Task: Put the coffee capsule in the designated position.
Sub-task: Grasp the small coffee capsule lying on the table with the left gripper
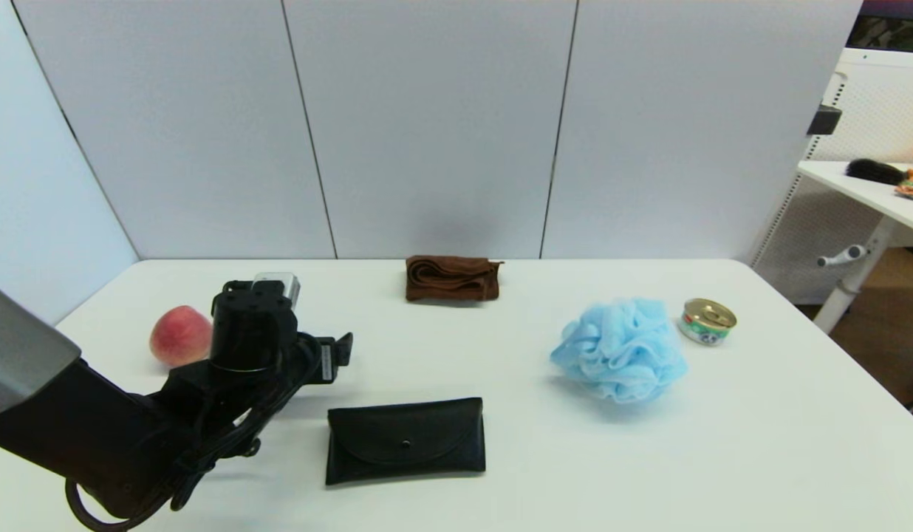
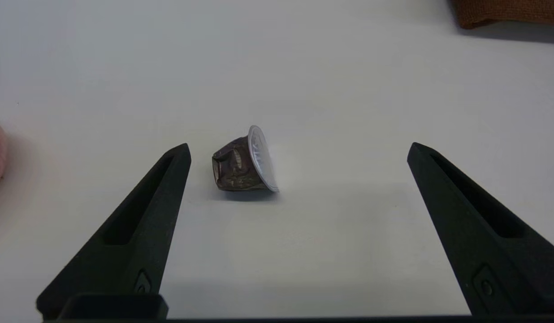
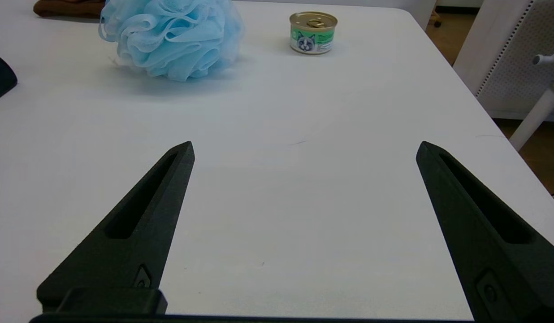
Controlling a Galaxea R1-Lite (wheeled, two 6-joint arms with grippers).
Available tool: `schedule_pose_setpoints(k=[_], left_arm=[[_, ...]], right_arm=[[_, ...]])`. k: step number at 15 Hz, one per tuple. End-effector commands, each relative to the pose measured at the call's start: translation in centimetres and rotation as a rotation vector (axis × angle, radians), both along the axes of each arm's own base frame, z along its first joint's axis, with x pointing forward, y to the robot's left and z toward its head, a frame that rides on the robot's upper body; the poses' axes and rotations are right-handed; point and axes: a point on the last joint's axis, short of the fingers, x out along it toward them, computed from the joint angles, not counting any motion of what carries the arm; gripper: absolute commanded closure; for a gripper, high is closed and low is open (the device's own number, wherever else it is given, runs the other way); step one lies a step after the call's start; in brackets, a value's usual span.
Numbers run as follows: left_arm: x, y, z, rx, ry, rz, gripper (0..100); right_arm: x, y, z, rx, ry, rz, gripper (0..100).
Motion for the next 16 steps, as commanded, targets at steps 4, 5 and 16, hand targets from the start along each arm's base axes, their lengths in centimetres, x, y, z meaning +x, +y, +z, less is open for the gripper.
schedule_pose_setpoints(k=[4,5,16], left_arm=[[-0.1,0.4,-1.0,-0.018,0.003,0.155,0],[-0.1,0.4,-1.0,-0.016,0.004,0.158,0],[0.2,0.0,-2.5,-0.072,0.014,0.2,0]], right_arm=[[0.0,0.0,0.0,-0.001,0.001,0.001,0],[0.0,0.0,0.0,-0.001,0.002,0.001,0],[0.0,0.0,0.0,-0.001,0.002,0.001,0]])
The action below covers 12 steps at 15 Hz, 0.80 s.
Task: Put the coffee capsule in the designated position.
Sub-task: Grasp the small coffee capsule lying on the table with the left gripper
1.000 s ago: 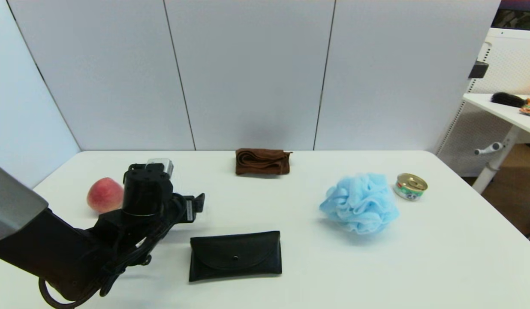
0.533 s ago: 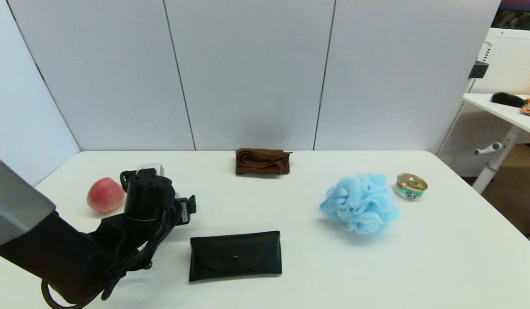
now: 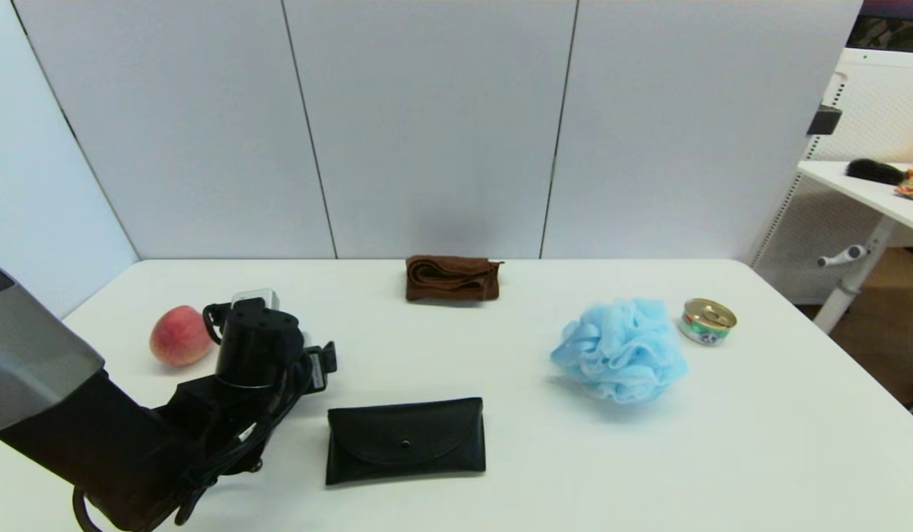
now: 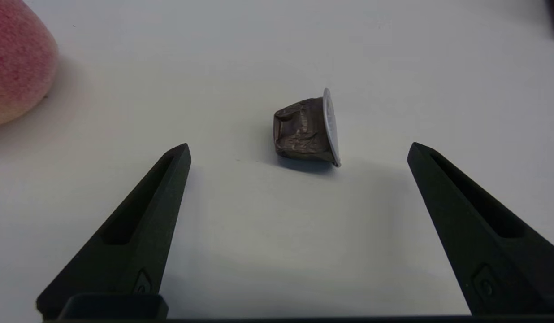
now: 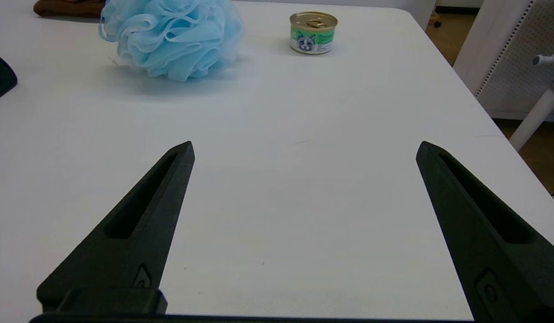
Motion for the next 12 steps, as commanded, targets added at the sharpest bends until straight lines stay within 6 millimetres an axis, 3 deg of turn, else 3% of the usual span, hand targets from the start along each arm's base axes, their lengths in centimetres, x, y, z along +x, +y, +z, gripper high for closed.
schedule_pose_setpoints(k=[1,12], left_arm=[[0.83,-0.38,-0.93,-0.019,-0.012,0.013,0],[1.74,-0.62,-0.97,0.013,-0.04,0.059,0]], right_arm=[[0.01,0.0,-0.01,0.0,0.002,0.001,0],[0.01,0.0,0.01,0.0,0.001,0.001,0]])
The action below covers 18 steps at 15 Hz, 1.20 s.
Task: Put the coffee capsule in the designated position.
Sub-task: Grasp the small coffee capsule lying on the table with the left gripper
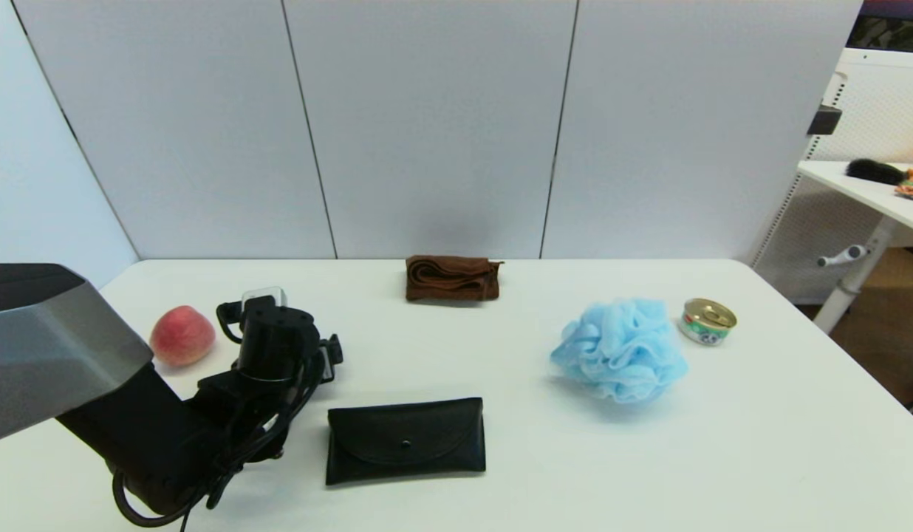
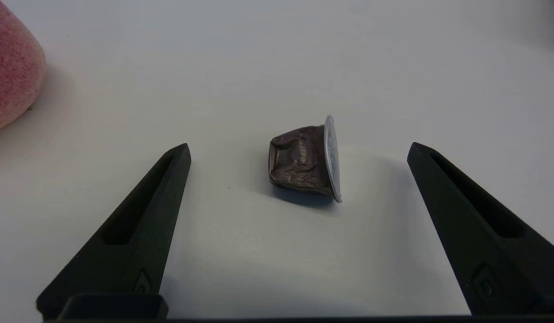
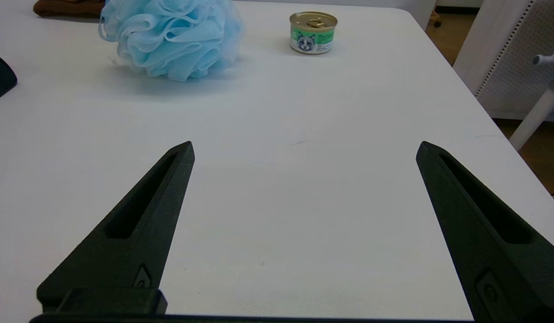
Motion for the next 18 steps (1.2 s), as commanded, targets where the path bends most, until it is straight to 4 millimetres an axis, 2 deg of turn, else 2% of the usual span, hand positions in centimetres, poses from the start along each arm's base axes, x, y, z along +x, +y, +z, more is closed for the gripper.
schedule_pose_setpoints(k=[1,5,18], left_arm=[[0.07,0.0,-0.01,-0.001,-0.005,0.007,0],[0.26,0.17,-0.2,0.047,-0.001,0.023,0],[0.69,-0.1,-0.61,0.044,-0.013,0.023,0]], right_arm=[[0.01,0.0,-0.01,-0.001,0.002,0.001,0],[0.01,0.0,-0.01,-0.001,0.002,0.001,0],[0.01,0.0,-0.01,0.001,0.002,0.001,0]])
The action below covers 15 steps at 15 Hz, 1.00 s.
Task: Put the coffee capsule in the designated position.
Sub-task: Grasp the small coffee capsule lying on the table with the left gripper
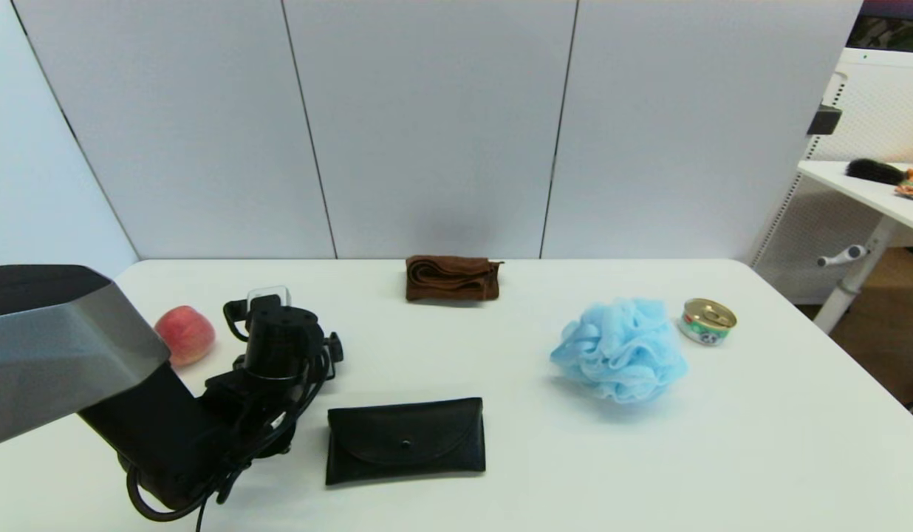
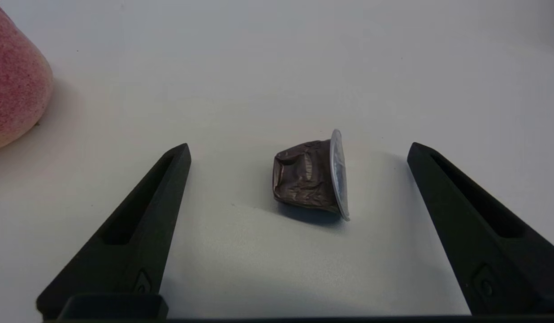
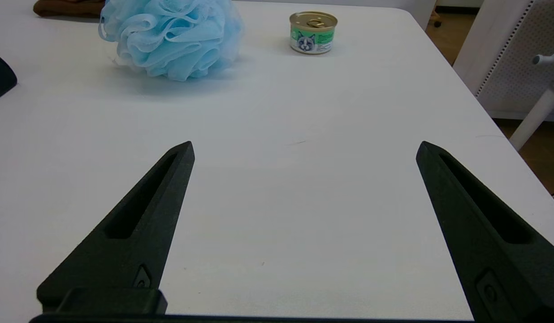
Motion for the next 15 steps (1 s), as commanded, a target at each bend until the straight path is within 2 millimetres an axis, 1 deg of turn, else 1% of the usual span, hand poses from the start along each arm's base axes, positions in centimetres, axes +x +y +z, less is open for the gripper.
schedule_pose_setpoints(k=[1,10,15], left_arm=[[-0.04,-0.01,-0.13,0.001,0.001,0.003,0],[-0.16,-0.01,-0.12,0.009,-0.004,0.024,0],[-0.61,-0.31,-0.25,0.008,0.002,0.013,0]], right_arm=[[0.01,0.0,0.01,-0.001,0.001,0.001,0],[0.01,0.0,-0.01,-0.001,0.002,0.001,0],[0.01,0.0,0.01,-0.001,0.001,0.001,0]])
